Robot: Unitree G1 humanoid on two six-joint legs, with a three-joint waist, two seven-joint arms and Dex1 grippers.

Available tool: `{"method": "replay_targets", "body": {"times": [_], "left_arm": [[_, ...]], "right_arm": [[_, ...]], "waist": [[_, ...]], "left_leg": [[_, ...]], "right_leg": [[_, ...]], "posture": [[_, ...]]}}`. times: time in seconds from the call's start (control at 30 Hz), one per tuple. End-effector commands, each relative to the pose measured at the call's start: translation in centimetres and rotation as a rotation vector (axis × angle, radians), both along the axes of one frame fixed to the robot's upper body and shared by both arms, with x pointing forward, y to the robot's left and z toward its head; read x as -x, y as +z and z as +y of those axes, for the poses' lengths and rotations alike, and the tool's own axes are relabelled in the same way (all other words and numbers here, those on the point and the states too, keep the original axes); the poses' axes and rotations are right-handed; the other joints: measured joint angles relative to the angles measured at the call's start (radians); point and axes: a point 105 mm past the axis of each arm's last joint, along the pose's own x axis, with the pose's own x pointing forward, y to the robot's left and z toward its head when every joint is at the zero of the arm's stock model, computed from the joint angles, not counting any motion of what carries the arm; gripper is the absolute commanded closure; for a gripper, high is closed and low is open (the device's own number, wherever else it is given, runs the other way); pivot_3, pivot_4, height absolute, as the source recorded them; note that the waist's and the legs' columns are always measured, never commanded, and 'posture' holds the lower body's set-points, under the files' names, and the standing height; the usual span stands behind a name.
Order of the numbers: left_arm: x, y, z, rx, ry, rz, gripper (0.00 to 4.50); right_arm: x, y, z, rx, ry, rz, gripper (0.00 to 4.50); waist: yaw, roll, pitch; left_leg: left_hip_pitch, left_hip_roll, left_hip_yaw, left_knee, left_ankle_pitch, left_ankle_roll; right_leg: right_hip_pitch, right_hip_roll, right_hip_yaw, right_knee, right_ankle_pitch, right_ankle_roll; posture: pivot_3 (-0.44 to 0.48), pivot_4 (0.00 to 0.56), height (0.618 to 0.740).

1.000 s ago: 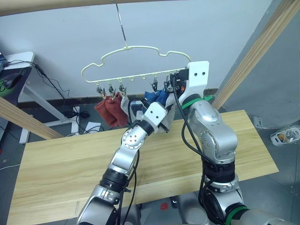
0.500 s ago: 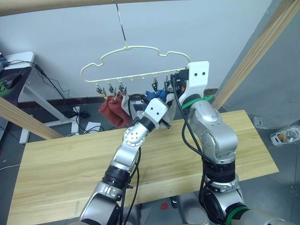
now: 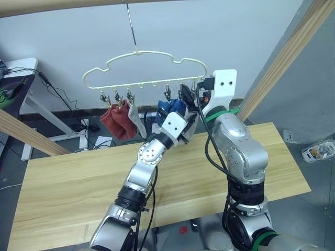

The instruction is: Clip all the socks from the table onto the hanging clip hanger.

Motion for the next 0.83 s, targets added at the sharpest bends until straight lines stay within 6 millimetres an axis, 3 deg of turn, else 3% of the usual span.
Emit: {"method": "replay_targets", "body": {"times": [0.03, 0.17, 0.27, 0.5, 0.63, 0.83], "left_arm": [[1.2, 1.0, 1.6, 0.016, -0.029, 0.001, 1.94], [2.5, 0.5, 3.9, -0.005, -0.051, 0.085, 0.71], [4.2, -0.1, 7.6, -0.042, -0.055, 0.225, 0.04], [7.5, 0.0, 14.9, -0.236, 0.026, 0.410, 0.04], [9.2, 0.1, 18.3, -0.264, 0.069, 0.485, 0.04], [10.1, 0.0, 22.1, -0.231, 0.200, 0.548, 0.04]], "right_arm": [[1.9, 2.1, -0.8, -0.024, 0.056, -0.110, 0.00], [3.1, 1.7, -1.8, 0.047, 0.144, -0.134, 0.00], [4.2, 0.2, -3.5, 0.190, 0.209, -0.117, 0.00], [6.5, -3.1, -7.0, 0.465, 0.377, -0.024, 0.00], [7.3, -3.9, -9.0, 0.545, 0.434, 0.019, 0.00], [7.5, -4.3, -11.0, 0.608, 0.468, 0.060, 0.00]], "waist": [[0.001, 0.000, 0.000], [0.003, 0.000, 0.000], [0.004, 0.000, 0.000], [0.007, 0.000, -0.001], [0.011, -0.001, -0.008], [0.026, -0.002, -0.024]], "left_leg": [[0.000, 0.000, 0.000, 0.000, 0.000, 0.000], [0.000, 0.000, -0.001, 0.000, 0.000, 0.000], [0.000, -0.001, 0.000, 0.000, 0.000, 0.000], [0.001, 0.000, 0.000, 0.000, 0.000, 0.000], [0.002, 0.001, 0.002, 0.000, 0.000, 0.000], [0.003, 0.001, 0.004, 0.000, 0.000, 0.000]], "right_leg": [[0.000, 0.000, 0.000, 0.000, 0.000, 0.000], [0.000, 0.000, -0.001, 0.000, 0.000, 0.000], [0.000, 0.000, 0.000, 0.000, 0.000, 0.000], [0.001, 0.006, 0.000, 0.000, -0.001, 0.000], [0.001, 0.007, 0.001, 0.000, -0.001, 0.001], [0.001, 0.008, 0.001, -0.001, -0.003, 0.004]], "posture": [[-0.203, 0.238, 0.740], [-0.199, 0.234, 0.740], [-0.188, 0.228, 0.740], [-0.150, 0.208, 0.740], [-0.126, 0.188, 0.740], [-0.103, 0.163, 0.740]]}}
